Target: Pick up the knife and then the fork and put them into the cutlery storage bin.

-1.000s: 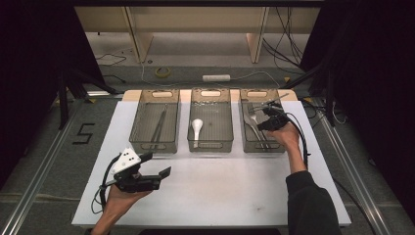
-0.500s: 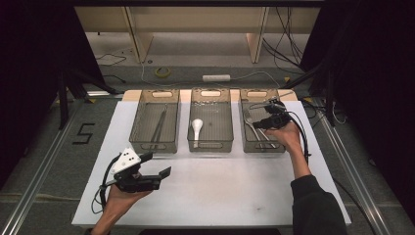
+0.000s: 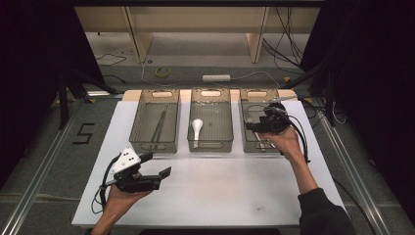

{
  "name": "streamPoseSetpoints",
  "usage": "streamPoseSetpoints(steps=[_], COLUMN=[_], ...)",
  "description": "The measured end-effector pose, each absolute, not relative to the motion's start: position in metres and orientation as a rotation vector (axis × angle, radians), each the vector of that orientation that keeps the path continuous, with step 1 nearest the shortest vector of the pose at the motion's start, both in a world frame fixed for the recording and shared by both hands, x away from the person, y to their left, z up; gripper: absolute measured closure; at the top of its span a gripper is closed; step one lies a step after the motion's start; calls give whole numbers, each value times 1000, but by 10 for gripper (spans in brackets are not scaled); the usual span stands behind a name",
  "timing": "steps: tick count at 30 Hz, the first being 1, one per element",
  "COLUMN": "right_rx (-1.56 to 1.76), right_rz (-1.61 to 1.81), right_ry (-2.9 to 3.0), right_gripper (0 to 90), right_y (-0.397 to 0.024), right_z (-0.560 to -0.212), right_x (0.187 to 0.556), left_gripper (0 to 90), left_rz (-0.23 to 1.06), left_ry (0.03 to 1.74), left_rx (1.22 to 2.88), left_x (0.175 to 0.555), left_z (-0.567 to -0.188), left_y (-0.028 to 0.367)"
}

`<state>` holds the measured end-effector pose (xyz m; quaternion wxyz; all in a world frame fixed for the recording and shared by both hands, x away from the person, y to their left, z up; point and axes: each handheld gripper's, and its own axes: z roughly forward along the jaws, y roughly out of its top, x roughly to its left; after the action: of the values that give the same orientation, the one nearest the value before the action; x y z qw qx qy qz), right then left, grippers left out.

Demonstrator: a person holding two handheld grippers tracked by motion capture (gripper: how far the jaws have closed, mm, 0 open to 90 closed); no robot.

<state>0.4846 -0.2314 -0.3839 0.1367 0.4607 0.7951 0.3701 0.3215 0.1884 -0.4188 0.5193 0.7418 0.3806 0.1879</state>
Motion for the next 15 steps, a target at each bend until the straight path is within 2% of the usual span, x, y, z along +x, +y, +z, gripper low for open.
streamPoseSetpoints(steps=[15], right_rx=[1183], right_rz=[1277], right_ry=[2249], right_gripper=[283], right_y=[-222], right_z=[-382], right_x=[421], left_gripper=[152], left_rz=[443], left_ry=[910], left_rx=[1779], left_x=[322], left_z=[-419], left_y=[188])
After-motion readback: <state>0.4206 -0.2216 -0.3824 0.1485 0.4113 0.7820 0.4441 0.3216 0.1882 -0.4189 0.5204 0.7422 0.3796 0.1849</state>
